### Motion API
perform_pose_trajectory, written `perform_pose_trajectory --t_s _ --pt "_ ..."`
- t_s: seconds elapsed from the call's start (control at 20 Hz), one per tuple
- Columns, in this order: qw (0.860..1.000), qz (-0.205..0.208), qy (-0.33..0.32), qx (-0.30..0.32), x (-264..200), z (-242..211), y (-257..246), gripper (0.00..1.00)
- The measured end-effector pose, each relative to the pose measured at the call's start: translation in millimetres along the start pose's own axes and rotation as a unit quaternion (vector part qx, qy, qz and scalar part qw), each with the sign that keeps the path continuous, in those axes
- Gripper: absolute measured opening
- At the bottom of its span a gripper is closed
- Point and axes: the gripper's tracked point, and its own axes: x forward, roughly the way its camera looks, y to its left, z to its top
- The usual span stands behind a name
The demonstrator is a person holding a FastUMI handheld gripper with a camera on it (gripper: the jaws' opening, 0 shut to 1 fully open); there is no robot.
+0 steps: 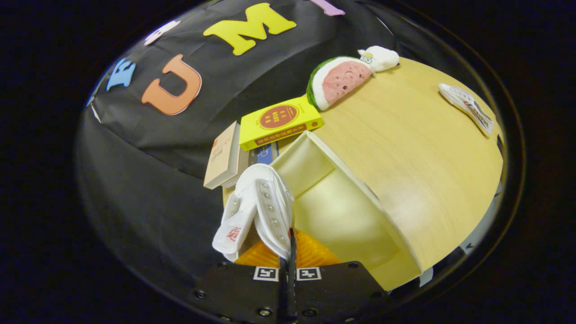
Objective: Open the storage box then place both shoes into the box .Put the left shoe in first, then the right shoe, with the right side of both shoes facing outward in a uniform manner.
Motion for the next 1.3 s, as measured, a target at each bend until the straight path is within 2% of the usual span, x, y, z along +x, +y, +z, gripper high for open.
perform_pose_trajectory --t_s 0.4,0.65,0.7,0.75,0.95,1.1,1.3 --pt "0.999 -0.005 -0.036 -0.030 8.3 -24.3 -0.9 0.00" --pt "0.997 -0.025 -0.014 -0.077 30.2 -43.6 -8.8 0.00" --pt "0.996 -0.021 -0.013 -0.086 38.5 -43.8 -8.0 0.04" --pt "0.995 -0.012 -0.008 -0.097 28.5 -46.3 -0.7 0.18" --pt "0.990 0.008 0.002 -0.140 15.8 -51.1 13.8 0.88" --pt "0.985 0.021 -0.017 -0.170 -1.9 -37.2 19.4 0.89" --pt "0.971 0.043 -0.064 -0.227 -42.1 -12.3 22.0 0.89"
